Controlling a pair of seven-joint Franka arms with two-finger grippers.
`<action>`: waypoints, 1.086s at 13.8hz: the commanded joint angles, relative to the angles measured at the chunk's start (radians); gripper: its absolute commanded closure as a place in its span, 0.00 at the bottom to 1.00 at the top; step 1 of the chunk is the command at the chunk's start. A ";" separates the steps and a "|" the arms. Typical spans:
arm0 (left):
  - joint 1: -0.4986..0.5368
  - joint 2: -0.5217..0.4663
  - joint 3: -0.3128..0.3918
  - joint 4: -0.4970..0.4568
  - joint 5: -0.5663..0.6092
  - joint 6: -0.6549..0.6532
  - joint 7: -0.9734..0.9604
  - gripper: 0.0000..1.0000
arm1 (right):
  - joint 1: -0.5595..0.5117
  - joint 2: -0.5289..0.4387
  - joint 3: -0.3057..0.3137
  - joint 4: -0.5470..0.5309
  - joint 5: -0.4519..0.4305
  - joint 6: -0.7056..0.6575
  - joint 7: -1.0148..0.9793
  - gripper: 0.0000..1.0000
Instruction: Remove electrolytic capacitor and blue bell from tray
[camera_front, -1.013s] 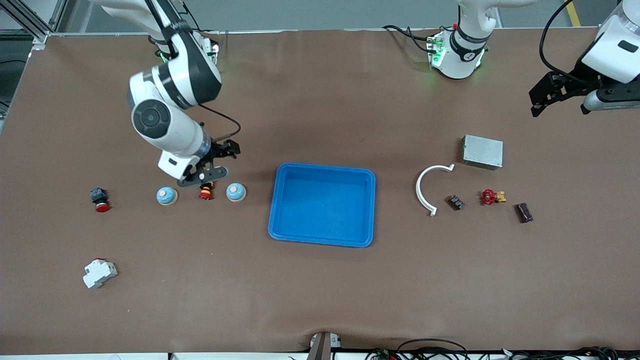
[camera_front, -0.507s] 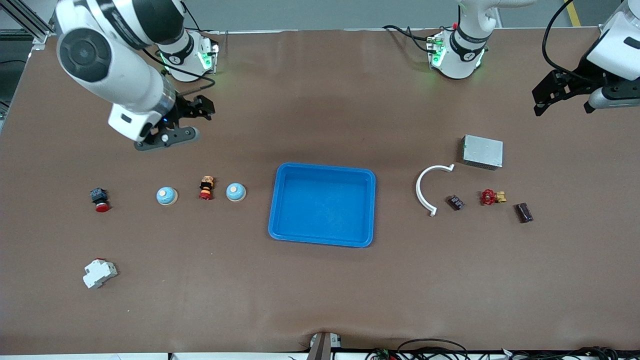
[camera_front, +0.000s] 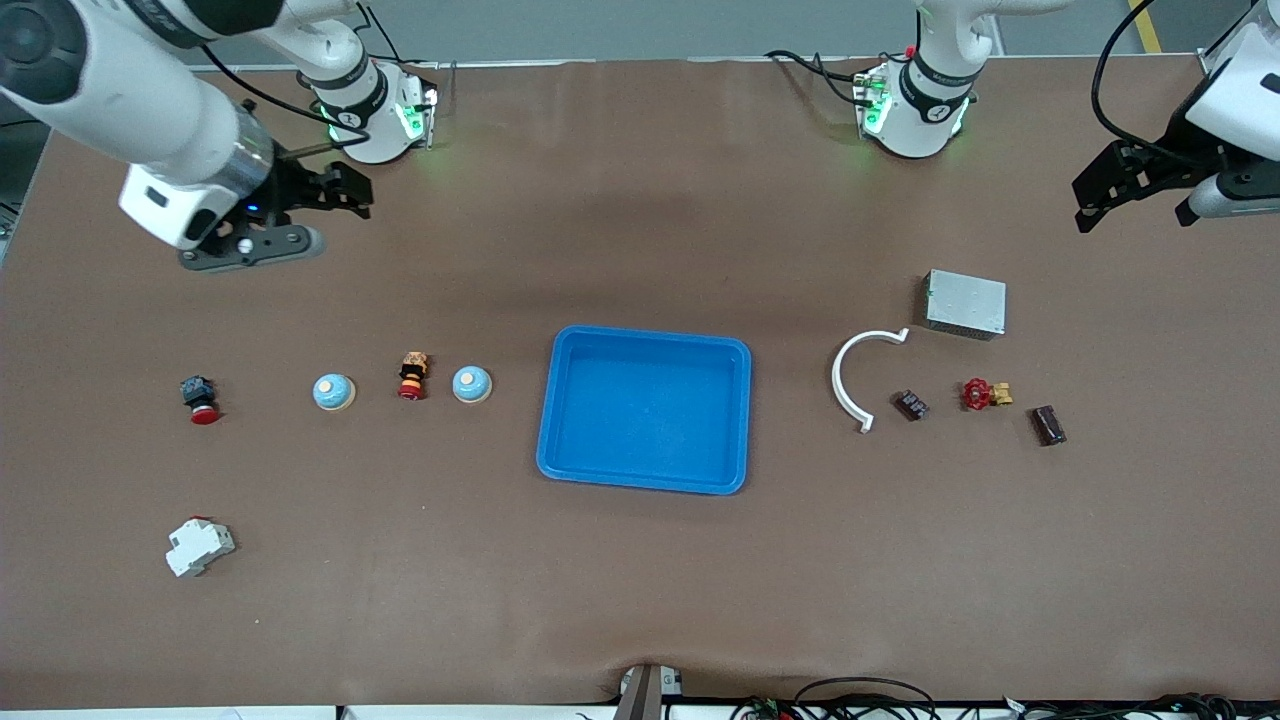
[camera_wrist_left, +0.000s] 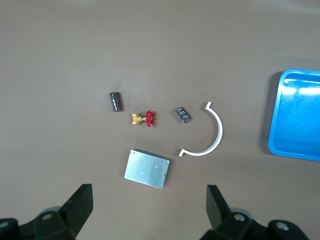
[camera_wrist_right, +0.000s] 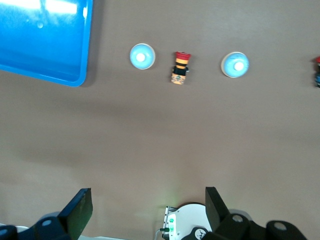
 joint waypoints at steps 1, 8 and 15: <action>0.008 -0.002 0.001 0.018 -0.024 -0.017 0.026 0.00 | -0.067 -0.007 0.004 0.072 0.002 -0.055 -0.009 0.00; 0.015 -0.002 0.001 0.026 -0.024 -0.020 0.026 0.00 | -0.161 -0.004 -0.054 0.113 -0.018 -0.040 -0.015 0.00; 0.015 -0.004 0.001 0.026 -0.046 -0.046 0.025 0.00 | -0.179 0.039 -0.146 0.156 -0.061 -0.029 -0.142 0.00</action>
